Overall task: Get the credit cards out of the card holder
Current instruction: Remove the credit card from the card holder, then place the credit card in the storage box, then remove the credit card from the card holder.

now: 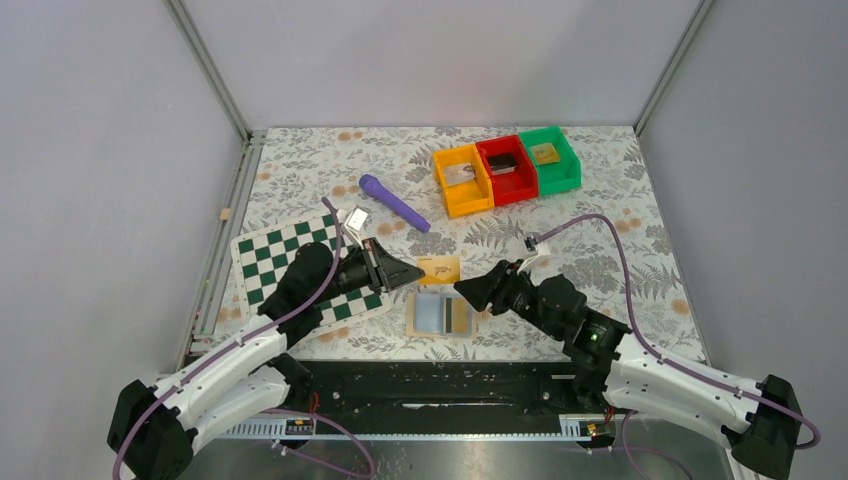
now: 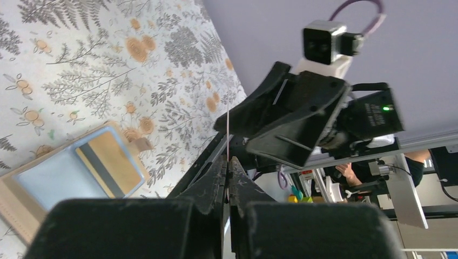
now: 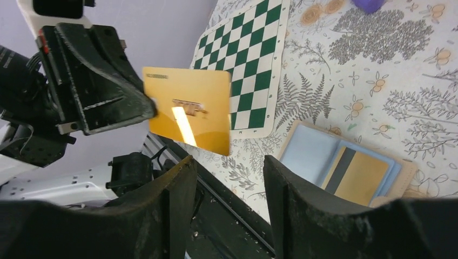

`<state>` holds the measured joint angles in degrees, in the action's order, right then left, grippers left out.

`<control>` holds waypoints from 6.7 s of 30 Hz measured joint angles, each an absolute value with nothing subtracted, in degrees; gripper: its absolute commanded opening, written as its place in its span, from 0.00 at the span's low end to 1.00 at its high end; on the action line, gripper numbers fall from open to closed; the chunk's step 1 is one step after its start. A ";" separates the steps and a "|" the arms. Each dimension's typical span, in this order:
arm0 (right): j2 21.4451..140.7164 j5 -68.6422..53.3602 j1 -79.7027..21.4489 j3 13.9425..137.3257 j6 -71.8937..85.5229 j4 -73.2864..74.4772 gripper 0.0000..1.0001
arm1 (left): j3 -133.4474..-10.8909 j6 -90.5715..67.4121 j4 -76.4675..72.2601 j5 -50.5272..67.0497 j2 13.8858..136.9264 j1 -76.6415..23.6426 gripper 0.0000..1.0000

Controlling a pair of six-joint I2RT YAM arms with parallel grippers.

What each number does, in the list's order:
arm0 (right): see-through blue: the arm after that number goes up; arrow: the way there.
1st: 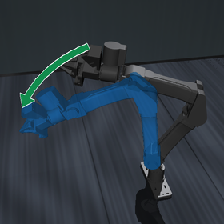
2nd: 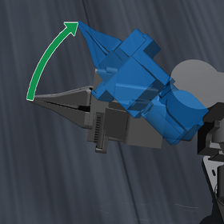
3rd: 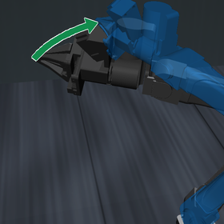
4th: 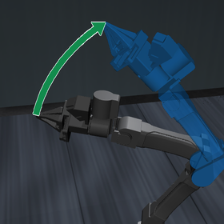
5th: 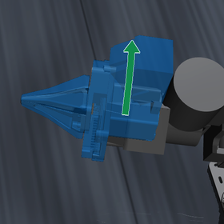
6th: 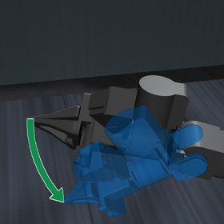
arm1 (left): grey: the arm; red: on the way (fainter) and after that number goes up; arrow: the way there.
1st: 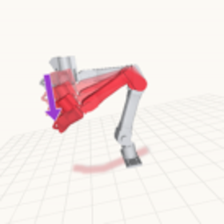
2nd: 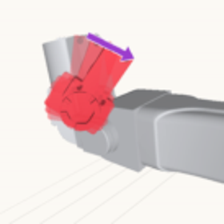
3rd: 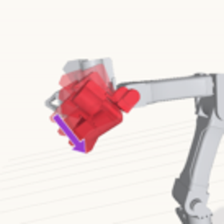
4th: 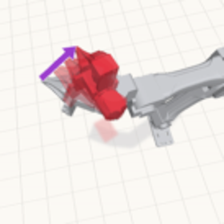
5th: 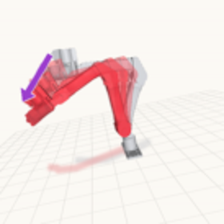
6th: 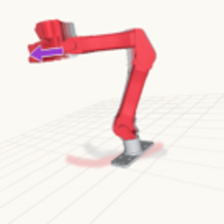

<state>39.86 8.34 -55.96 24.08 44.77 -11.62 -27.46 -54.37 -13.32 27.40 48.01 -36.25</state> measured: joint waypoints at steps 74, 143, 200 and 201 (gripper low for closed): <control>113.21 -22.52 5.43 100.53 12.53 10.35 0.00 | -43.42 -21.37 31.59 9.21 49.67 -34.28 0.99; 147.52 -26.55 7.84 140.16 10.41 28.75 0.40 | -43.42 -21.41 31.18 10.81 54.50 -31.77 0.99; 57.10 -14.09 -39.90 34.41 46.59 13.04 0.57 | -33.26 -42.52 3.25 32.69 74.72 -38.96 0.26; 57.10 -13.98 -40.45 34.41 46.94 12.45 0.55 | -33.26 -42.52 2.83 32.62 75.42 -38.96 0.25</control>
